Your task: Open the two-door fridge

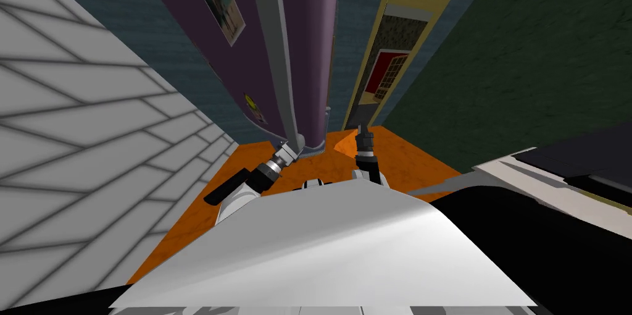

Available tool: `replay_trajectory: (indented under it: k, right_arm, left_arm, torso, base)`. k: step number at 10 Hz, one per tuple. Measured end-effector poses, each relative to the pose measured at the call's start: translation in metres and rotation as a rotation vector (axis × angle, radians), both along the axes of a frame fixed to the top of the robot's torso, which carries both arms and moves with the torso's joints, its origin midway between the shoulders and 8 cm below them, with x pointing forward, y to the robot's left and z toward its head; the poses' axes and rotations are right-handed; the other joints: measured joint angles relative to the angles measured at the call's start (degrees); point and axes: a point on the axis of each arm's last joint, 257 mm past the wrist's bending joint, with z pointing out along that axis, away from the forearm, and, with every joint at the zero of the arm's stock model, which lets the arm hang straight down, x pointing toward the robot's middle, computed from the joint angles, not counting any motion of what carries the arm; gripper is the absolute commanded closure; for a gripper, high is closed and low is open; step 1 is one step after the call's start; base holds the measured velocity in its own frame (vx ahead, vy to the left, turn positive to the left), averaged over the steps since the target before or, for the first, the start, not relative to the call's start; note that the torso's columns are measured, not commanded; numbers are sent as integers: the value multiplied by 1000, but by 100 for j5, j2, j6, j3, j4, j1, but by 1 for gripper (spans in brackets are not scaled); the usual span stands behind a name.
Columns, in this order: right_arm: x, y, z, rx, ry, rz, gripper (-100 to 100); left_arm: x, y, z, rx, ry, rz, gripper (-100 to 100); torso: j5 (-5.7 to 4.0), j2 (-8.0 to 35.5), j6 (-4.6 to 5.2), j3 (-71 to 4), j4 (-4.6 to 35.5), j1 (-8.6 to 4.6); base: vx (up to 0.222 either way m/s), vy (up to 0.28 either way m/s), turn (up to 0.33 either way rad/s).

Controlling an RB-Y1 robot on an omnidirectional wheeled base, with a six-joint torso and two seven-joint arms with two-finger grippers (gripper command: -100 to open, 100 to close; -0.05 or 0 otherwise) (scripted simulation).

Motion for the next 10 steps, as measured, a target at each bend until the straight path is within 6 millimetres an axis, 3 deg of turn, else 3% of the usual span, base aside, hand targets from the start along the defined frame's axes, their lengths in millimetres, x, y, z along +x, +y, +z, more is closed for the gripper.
replay_trajectory:
  k: [1, 5, 10]
  right_arm:
    - [0, 0, 0, 0, 0, 0, 0]
    - [0, 0, 0, 0, 0, 0, 0]
    - [0, 0, 0, 0, 0, 0, 0]
  left_arm:
    - [-1, -1, -2, 3, 6, -3, 100]
    - [-13, -26, -5, -1, 15, -92, 100]
    - [-29, -50, -5, 2, 16, -193, 100]
  torso:
    - [-10, -30, 3, -15, -9, -47]
    - [15, -27, -4, -18, -14, 46]
    - [11, -39, -5, -30, -8, 29]
  base:
    - [-49, 175, -21]
    - [-71, 248, -46]
    - [-94, 270, -37]
